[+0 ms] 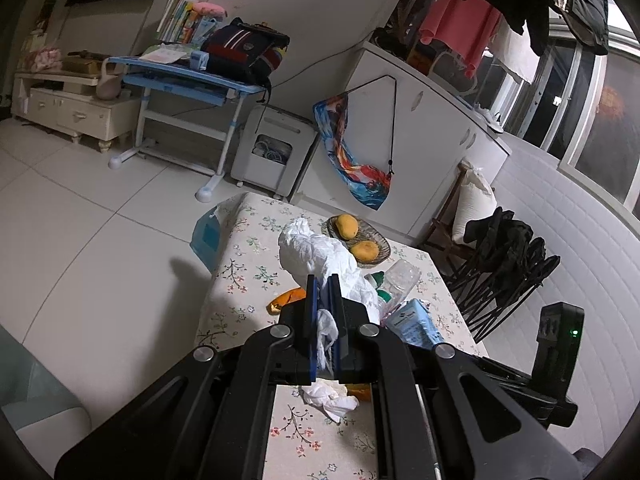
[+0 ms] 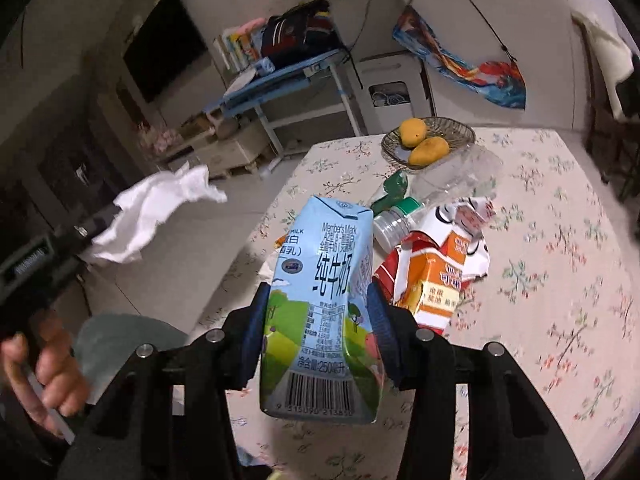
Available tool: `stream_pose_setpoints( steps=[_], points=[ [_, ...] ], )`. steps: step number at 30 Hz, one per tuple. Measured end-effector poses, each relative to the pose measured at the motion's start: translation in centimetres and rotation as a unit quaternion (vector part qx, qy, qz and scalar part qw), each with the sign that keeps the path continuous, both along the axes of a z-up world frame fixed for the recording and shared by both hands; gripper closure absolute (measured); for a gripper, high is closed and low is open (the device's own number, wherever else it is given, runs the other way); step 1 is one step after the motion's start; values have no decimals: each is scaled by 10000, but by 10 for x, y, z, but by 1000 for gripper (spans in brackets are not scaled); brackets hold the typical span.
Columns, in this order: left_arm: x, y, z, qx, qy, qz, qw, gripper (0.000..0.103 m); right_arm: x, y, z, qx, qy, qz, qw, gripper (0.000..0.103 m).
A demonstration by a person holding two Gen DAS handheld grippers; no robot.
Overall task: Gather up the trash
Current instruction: 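Carry the milk carton down into the yellow basin and open the right tool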
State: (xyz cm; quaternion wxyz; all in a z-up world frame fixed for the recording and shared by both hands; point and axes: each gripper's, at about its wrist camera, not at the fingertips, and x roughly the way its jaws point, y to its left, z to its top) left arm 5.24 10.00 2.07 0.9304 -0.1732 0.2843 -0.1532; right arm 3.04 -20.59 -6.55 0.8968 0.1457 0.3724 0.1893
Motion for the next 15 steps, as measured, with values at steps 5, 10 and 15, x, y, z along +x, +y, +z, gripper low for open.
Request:
stream_pose_setpoints(
  steps=[5, 10, 15],
  points=[
    [-12, -5, 3, 42, -175, -112, 9998, 97, -25, -8, 6, 319, -28, -8, 9995, 55],
    [-35, -10, 3, 90, -276, -287, 9992, 97, -65, -4, 4, 426, 19, 158, 9990, 55],
    [-63, -16, 3, 142, -367, -428, 9983, 97, -103, 10, -7, 202, 201, 399, 9988, 55]
  ],
)
